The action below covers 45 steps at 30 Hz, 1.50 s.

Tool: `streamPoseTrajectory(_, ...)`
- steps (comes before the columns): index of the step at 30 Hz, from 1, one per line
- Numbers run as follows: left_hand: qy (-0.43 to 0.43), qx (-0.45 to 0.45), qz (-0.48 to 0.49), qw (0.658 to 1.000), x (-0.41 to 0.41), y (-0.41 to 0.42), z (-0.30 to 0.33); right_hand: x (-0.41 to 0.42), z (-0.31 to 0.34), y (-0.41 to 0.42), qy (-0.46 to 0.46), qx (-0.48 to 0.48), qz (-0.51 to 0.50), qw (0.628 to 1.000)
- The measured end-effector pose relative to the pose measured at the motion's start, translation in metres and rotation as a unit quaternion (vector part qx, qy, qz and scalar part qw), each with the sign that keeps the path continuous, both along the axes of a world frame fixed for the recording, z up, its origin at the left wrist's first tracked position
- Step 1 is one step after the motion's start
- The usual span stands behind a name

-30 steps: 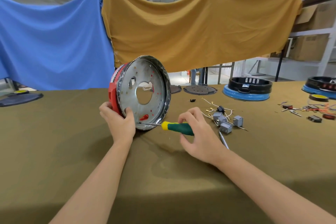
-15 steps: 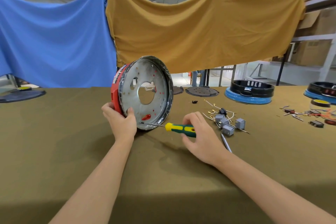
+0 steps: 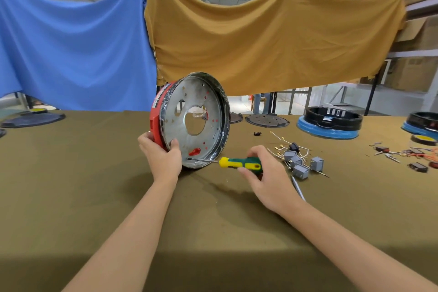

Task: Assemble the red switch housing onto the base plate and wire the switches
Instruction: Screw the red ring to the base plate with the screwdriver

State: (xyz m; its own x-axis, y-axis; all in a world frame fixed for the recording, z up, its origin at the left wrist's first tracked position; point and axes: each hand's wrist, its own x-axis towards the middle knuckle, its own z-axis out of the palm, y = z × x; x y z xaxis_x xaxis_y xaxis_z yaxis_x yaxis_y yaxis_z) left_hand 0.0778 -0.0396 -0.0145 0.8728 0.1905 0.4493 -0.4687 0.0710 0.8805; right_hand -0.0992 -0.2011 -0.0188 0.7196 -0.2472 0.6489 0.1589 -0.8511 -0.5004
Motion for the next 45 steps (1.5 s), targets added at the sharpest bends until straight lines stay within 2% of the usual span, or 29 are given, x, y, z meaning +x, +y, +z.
streamPoseTrajectory(4, 0.001, 0.004, 0.002, 1.0, -0.0002, -0.0008, -0.0019, 0.0019, -0.0006, -0.0002, 0.019, -0.017, -0.052, 0.998)
streamPoseTrajectory(11, 0.008, -0.007, -0.004, 1.0, -0.0005, -0.0004, -0.0009, 0.0007, -0.0021, -0.0029, -0.015, 0.01, 0.04, 0.999)
streamPoseTrajectory(14, 0.003, 0.002, -0.004, 1.0, -0.0005, -0.0013, -0.0018, 0.0039, -0.001, -0.0022, -0.022, 0.003, -0.027, 0.999)
streamPoseTrajectory(17, 0.001, 0.003, -0.004, 1.0, -0.0003, -0.0014, -0.0022, 0.005, -0.0004, -0.0014, 0.037, -0.018, -0.068, 0.997)
streamPoseTrajectory(22, 0.018, -0.012, -0.002, 1.0, 0.0001, -0.0007, -0.0012, 0.0044, -0.0024, -0.0039, 0.023, 0.003, -0.006, 1.0)
streamPoseTrajectory(25, 0.015, -0.006, -0.002, 1.0, 0.0006, -0.0017, -0.0017, 0.0027, -0.0013, -0.0046, -0.012, 0.011, -0.022, 1.0)
streamPoseTrajectory(27, 0.004, 0.007, 0.002, 1.0, -0.0001, -0.0018, -0.0022, 0.0027, 0.0004, -0.0048, 0.01, 0.031, -0.057, 0.998)
streamPoseTrajectory(30, -0.003, 0.015, 0.005, 1.0, -0.0006, -0.0024, -0.0023, 0.0044, -0.0009, -0.0046, 0.067, 0.003, -0.084, 0.994)
streamPoseTrajectory(36, 0.029, -0.023, -0.003, 0.999, 0.0012, -0.001, -0.0014, 0.0019, -0.0018, -0.0033, 0.022, 0.005, 0.037, 0.999)
streamPoseTrajectory(39, 0.027, -0.019, -0.005, 0.999, 0.0011, -0.0008, -0.0011, 0.0026, -0.0017, -0.0027, -0.005, -0.008, -0.002, 1.0)
streamPoseTrajectory(42, -0.006, 0.024, 0.001, 1.0, -0.0015, -0.0025, -0.0016, 0.0062, -0.0018, -0.0051, 0.068, 0.013, -0.067, 0.995)
streamPoseTrajectory(45, -0.008, 0.022, -0.003, 1.0, -0.0024, -0.0032, -0.0012, 0.0051, -0.0024, -0.0041, 0.086, 0.007, -0.067, 0.994)
